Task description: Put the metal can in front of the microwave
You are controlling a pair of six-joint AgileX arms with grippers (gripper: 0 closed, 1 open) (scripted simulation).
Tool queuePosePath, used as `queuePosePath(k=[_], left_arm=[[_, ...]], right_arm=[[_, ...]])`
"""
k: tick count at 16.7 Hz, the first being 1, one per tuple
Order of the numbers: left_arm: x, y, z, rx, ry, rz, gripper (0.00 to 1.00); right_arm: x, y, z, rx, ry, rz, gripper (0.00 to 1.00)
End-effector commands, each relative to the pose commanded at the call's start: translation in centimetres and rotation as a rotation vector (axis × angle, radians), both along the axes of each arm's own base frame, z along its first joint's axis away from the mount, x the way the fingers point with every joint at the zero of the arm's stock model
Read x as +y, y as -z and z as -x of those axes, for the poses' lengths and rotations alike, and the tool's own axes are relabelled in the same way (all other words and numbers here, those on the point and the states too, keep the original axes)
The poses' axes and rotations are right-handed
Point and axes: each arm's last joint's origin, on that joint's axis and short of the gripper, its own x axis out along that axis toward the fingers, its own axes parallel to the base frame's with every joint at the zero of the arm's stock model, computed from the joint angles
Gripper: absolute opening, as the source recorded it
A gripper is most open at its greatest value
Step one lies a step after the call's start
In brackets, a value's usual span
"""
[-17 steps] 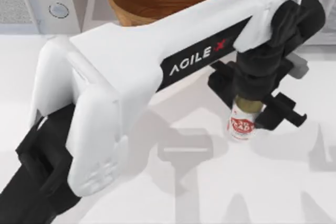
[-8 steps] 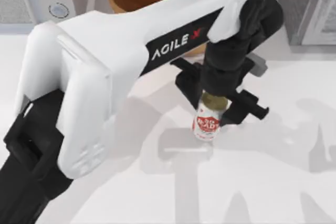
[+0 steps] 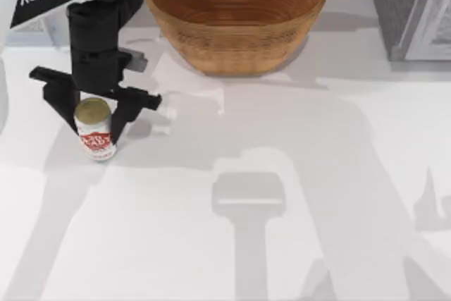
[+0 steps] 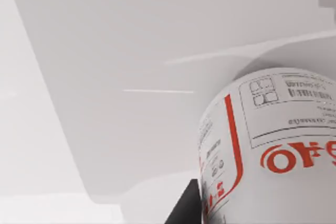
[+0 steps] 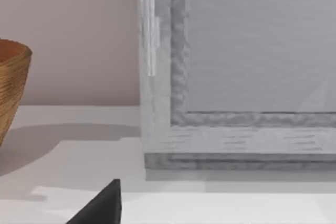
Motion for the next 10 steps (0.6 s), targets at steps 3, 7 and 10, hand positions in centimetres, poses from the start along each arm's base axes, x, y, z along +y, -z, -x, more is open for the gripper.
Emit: queuePosePath(k=[3,7,10], left_arm=[[10.6,-1.6,-1.0,-0.067,-0.142,0.043,0.0],[21.5,-4.4,0.0,-0.22,-0.233,0.103,0.0],[26.2,-6.1,1.1,-0.323,-0.239,0.128,0.0]], right_arm=[[0.0,0.0,0.0,0.0,0.0,0.0,1.0],[0.0,0.0,0.0,0.0,0.0,0.0,1.0],[0.0,0.0,0.0,0.0,0.0,0.0,1.0]])
